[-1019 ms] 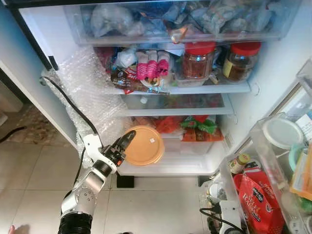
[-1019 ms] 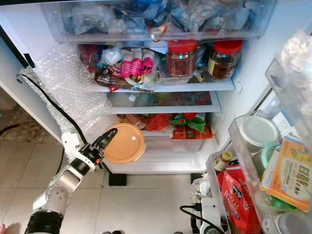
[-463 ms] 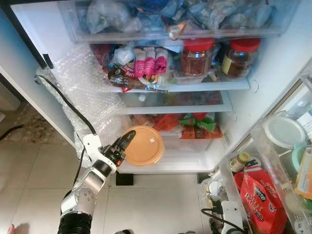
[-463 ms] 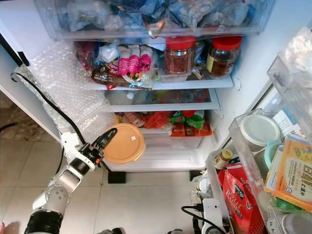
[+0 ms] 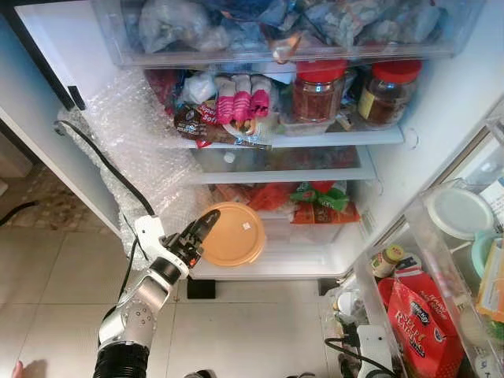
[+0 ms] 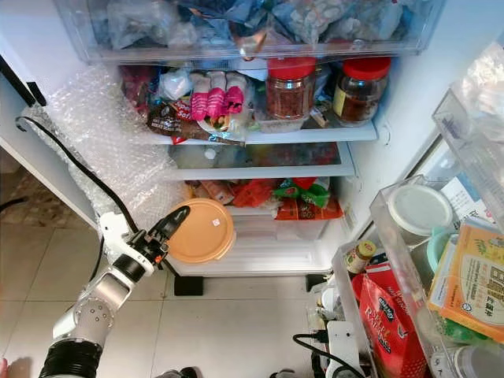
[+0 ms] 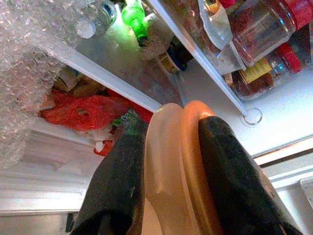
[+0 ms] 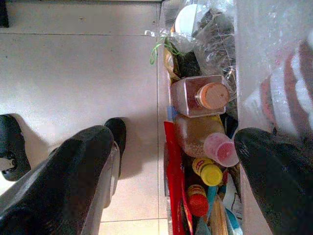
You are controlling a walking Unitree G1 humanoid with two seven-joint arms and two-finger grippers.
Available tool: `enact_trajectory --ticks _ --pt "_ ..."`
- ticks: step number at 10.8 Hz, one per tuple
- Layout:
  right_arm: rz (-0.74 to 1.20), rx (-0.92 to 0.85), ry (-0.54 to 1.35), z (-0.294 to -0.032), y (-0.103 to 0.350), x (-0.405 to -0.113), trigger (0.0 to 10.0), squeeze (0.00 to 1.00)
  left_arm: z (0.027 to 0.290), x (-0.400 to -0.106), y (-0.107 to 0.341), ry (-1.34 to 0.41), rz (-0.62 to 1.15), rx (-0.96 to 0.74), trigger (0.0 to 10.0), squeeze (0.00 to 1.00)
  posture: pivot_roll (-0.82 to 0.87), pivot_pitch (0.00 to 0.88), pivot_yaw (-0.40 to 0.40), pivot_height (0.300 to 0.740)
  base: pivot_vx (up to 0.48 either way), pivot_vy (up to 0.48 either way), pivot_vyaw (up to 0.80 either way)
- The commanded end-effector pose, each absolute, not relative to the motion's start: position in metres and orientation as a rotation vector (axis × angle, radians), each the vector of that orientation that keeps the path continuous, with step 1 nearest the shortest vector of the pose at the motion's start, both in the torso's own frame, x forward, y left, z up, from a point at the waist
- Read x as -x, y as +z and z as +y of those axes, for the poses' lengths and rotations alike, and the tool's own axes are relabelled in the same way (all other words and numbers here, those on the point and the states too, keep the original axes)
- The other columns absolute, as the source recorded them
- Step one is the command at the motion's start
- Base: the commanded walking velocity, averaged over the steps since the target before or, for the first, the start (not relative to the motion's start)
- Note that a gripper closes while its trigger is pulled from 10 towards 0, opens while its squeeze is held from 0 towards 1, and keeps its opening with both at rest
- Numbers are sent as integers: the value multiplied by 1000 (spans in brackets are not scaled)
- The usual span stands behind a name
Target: Restocking fridge
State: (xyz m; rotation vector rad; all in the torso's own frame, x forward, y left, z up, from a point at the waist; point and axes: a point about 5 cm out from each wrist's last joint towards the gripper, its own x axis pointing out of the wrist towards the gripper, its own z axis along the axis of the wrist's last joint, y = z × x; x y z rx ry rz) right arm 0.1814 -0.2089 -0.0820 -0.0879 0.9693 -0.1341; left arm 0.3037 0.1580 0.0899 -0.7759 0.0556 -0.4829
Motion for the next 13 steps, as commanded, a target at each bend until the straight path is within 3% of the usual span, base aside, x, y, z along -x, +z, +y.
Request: enact_trajectory --ticks 1,9,13 --pt "1010 91 -138 -211 -87 -171 10000 0 160 -302 89 -478 55 772 10000 0 -112 195 0 700 0 0 0" --pt "1014 96 -118 -211 -87 -170 10000 0 158 -302 89 -487 59 760 10000 0 -109 189 -1 690 0 0 0" --pt "1013 86 -93 -210 -87 -171 10000 0 158 -304 91 -471 52 736 10000 0 -109 200 -5 663 0 0 0"
